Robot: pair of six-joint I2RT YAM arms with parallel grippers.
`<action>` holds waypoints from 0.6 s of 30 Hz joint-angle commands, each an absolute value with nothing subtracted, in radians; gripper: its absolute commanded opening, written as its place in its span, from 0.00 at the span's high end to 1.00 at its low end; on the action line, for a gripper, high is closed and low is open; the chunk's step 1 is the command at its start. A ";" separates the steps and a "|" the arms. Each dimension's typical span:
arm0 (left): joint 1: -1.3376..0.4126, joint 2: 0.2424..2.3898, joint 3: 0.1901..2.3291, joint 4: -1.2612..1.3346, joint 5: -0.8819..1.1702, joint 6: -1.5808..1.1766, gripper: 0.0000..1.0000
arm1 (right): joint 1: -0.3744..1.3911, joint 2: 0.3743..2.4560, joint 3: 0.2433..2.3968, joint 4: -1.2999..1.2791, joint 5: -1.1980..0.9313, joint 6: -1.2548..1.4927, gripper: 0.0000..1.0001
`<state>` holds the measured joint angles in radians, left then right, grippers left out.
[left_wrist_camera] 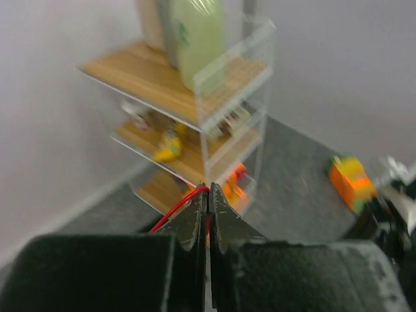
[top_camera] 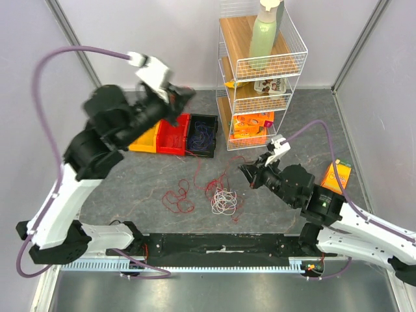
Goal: Untangle the cables
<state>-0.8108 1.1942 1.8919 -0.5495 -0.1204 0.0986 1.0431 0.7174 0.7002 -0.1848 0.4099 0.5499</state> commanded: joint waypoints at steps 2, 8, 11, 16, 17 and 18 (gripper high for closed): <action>-0.801 1.169 1.717 -0.594 0.334 -0.090 0.98 | 1.043 0.790 0.850 -0.115 0.152 0.466 1.00; -0.799 1.181 1.626 -0.581 0.534 -0.161 0.98 | 1.043 0.824 0.922 -0.138 0.066 0.422 1.00; -0.801 1.198 1.589 -0.572 0.613 -0.184 0.98 | 1.045 0.841 0.956 -0.158 0.052 0.413 1.00; -0.798 1.209 1.546 -0.554 0.689 -0.233 0.98 | 1.045 0.874 1.011 -0.235 0.109 0.403 1.00; -0.798 1.212 1.540 -0.552 0.695 -0.244 0.98 | 1.045 0.876 1.014 -0.239 0.124 0.400 1.00; -0.798 1.215 1.534 -0.552 0.702 -0.253 0.98 | 1.045 0.880 1.022 -0.251 0.135 0.397 1.00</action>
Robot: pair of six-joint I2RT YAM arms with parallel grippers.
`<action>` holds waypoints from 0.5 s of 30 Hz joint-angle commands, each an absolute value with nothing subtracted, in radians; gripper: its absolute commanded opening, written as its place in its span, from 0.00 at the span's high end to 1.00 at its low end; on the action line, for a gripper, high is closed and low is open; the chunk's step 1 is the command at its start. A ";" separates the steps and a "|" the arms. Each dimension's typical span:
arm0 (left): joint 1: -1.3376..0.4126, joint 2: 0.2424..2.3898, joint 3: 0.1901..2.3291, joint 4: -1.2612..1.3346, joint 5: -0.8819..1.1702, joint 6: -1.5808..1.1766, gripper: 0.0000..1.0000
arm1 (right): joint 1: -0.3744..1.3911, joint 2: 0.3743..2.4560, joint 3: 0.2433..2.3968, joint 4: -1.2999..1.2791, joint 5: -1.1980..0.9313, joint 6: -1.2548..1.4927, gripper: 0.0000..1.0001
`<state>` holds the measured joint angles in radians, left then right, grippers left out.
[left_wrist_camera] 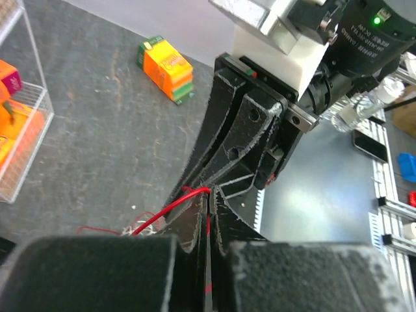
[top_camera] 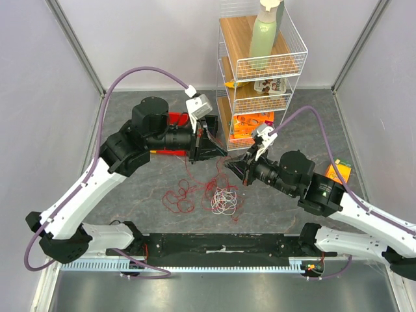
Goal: Untangle the cables
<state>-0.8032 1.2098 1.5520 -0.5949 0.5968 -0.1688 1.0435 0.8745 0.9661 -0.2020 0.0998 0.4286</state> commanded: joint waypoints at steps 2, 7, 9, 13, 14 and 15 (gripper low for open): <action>-0.799 1.219 1.520 -0.548 0.724 -0.270 0.97 | 1.045 0.899 1.041 -0.287 0.150 0.382 1.00; -0.798 1.233 1.494 -0.566 0.696 -0.287 0.96 | 1.045 0.911 1.061 -0.299 0.138 0.373 1.00; -0.798 1.241 1.488 -0.572 0.680 -0.294 0.95 | 1.046 0.908 1.065 -0.299 0.140 0.373 1.00; -0.799 1.253 1.493 -0.591 0.652 -0.299 0.93 | 1.046 0.902 1.071 -0.307 0.129 0.371 1.00; -0.798 1.255 1.496 -0.600 0.632 -0.295 0.92 | 1.046 0.899 1.071 -0.307 0.126 0.371 1.00; -0.798 1.253 1.497 -0.606 0.609 -0.290 0.92 | 1.046 0.897 1.071 -0.307 0.123 0.371 1.00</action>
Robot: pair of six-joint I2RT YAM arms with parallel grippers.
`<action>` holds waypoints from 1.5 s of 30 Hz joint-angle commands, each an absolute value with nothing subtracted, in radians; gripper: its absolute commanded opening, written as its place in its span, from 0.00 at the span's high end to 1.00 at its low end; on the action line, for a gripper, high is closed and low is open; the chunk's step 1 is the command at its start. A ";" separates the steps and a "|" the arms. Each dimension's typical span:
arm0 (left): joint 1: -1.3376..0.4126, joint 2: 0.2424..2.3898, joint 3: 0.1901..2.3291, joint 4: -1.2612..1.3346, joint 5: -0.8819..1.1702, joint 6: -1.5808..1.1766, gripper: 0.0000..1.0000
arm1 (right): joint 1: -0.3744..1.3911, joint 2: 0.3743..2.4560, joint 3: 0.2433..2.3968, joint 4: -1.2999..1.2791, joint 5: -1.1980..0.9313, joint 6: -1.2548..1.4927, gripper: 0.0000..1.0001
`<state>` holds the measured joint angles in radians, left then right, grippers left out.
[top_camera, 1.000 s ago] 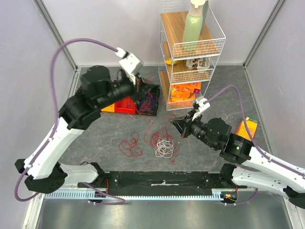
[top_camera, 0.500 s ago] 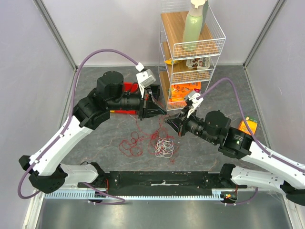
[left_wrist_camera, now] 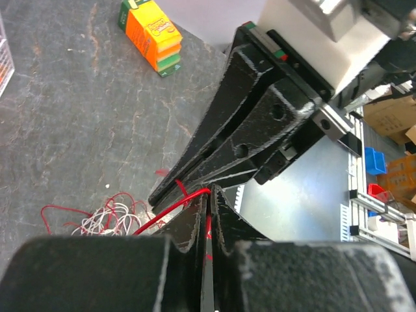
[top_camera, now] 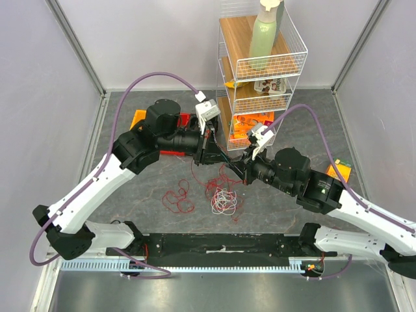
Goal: Untangle the cables
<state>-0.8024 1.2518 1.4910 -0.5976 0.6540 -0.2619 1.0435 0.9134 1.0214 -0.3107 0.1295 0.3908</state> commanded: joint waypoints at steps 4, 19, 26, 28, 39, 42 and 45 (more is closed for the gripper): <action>-0.798 1.230 1.496 -0.603 0.546 -0.287 0.94 | 1.049 0.894 1.059 -0.308 0.112 0.373 1.00; -0.798 1.212 1.490 -0.600 0.535 -0.301 0.93 | 1.049 0.894 1.051 -0.305 0.110 0.377 1.00; -0.799 1.224 1.474 -0.591 0.634 -0.296 0.89 | 1.049 0.893 1.066 -0.308 0.120 0.374 1.00; -0.798 1.227 1.471 -0.594 0.643 -0.295 0.89 | 1.051 0.896 1.069 -0.307 0.120 0.373 1.00; -0.799 1.255 1.494 -0.641 0.549 -0.273 0.92 | 1.054 0.885 1.078 -0.296 0.103 0.379 1.00; -0.799 1.253 1.503 -0.660 0.480 -0.255 0.96 | 1.054 0.873 1.075 -0.285 0.100 0.380 1.00; -0.798 1.235 1.500 -0.657 0.408 -0.242 0.98 | 1.055 0.873 1.075 -0.285 0.104 0.376 1.00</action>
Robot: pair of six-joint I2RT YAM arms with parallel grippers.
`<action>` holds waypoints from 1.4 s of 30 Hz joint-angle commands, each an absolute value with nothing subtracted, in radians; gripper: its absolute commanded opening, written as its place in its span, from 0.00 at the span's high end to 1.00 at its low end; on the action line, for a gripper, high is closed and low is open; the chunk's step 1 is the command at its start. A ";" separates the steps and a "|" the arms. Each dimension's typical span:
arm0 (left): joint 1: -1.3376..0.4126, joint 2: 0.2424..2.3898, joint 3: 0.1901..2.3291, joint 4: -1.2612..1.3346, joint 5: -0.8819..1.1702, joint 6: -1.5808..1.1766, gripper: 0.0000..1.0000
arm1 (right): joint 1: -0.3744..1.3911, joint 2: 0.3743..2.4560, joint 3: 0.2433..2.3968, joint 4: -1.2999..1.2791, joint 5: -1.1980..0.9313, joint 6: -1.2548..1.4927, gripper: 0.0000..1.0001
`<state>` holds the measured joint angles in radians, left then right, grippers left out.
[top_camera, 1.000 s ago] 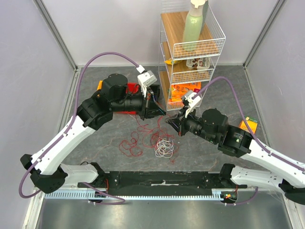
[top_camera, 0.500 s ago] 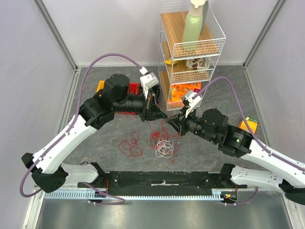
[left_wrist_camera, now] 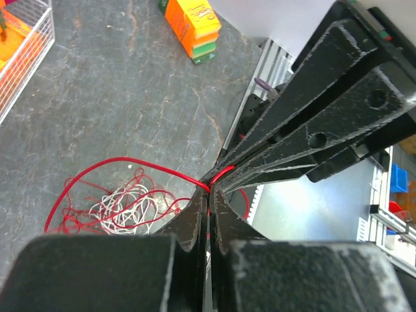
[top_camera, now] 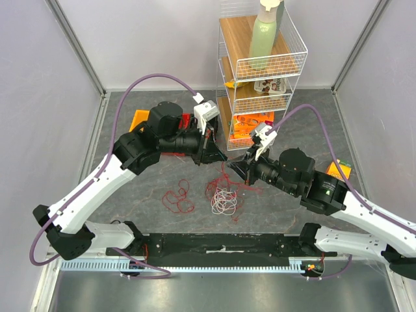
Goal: Untangle the cables
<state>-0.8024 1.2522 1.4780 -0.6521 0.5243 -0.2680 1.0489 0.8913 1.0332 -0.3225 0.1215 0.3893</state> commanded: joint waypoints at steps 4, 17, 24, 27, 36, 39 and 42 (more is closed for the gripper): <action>-0.798 1.197 1.494 -0.643 0.284 -0.233 0.98 | 1.054 0.874 1.075 -0.322 0.169 0.374 0.67; -0.684 1.152 1.560 -0.655 -0.204 -0.094 0.98 | 1.054 0.741 0.990 -0.529 0.624 0.449 0.14; -0.543 1.193 1.716 -0.670 -0.209 -0.063 0.98 | 1.054 0.755 0.913 -0.493 0.488 0.443 0.13; -0.512 1.230 1.836 -0.655 -0.242 -0.006 0.98 | 1.054 0.764 0.864 -0.439 0.427 0.437 0.13; -0.456 1.413 2.177 -0.536 -0.333 0.192 0.98 | 1.054 0.798 0.844 -0.377 0.290 0.426 0.13; -0.416 1.459 2.207 -0.491 -0.331 0.209 0.98 | 1.054 0.799 0.844 -0.377 0.278 0.429 0.12; -0.374 1.483 2.212 -0.463 -0.290 0.161 0.98 | 1.054 0.799 0.842 -0.376 0.294 0.419 0.12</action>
<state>-0.4191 1.4399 2.1895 -0.5354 -0.2981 0.1333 1.0519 0.7990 0.8364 -0.4175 0.3077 0.4343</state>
